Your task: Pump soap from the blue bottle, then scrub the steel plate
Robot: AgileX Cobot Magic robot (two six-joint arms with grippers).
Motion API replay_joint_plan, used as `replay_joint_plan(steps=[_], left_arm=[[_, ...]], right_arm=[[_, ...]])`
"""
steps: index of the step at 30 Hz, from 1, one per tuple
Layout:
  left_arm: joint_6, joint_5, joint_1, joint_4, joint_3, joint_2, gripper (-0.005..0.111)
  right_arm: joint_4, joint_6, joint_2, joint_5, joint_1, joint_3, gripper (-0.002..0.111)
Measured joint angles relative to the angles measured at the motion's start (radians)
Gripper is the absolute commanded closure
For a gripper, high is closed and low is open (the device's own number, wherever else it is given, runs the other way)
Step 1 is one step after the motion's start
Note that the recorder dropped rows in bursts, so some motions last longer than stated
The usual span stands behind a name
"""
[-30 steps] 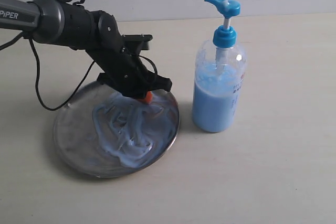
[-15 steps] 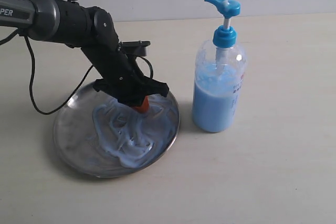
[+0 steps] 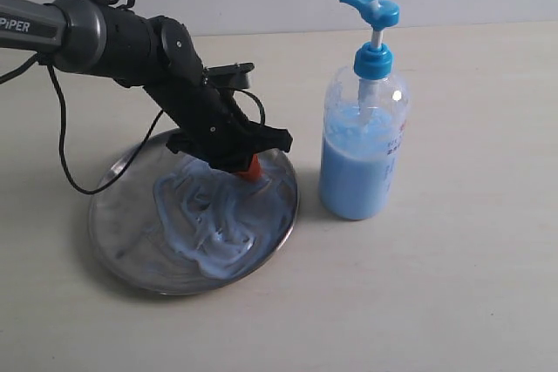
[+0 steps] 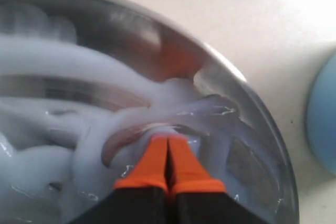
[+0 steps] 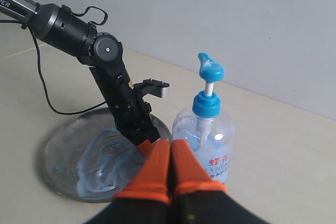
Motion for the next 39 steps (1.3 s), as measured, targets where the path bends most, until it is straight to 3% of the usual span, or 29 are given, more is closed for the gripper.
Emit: replay_joint_plan(steps=[11,22,29,39], left_arm=[[0.134,0.15,0.0,-0.072,0.0,0.002,0.107],[0.161,0.246,0.0,-0.015,0.0,0.002,0.107],[0.161,0.213,0.0,-0.096,0.002,0.004,0.107],[0.161,0.02,-0.002,-0.13,0.006,0.005,0.107]], right_arm=[[0.0,0.0,0.0,0.0,0.0,0.0,0.108],[0.0,0.0,0.0,0.0,0.0,0.0,0.108],[0.0,0.0,0.0,0.0,0.0,0.0,0.108],[0.0,0.0,0.0,0.0,0.0,0.0,0.108]])
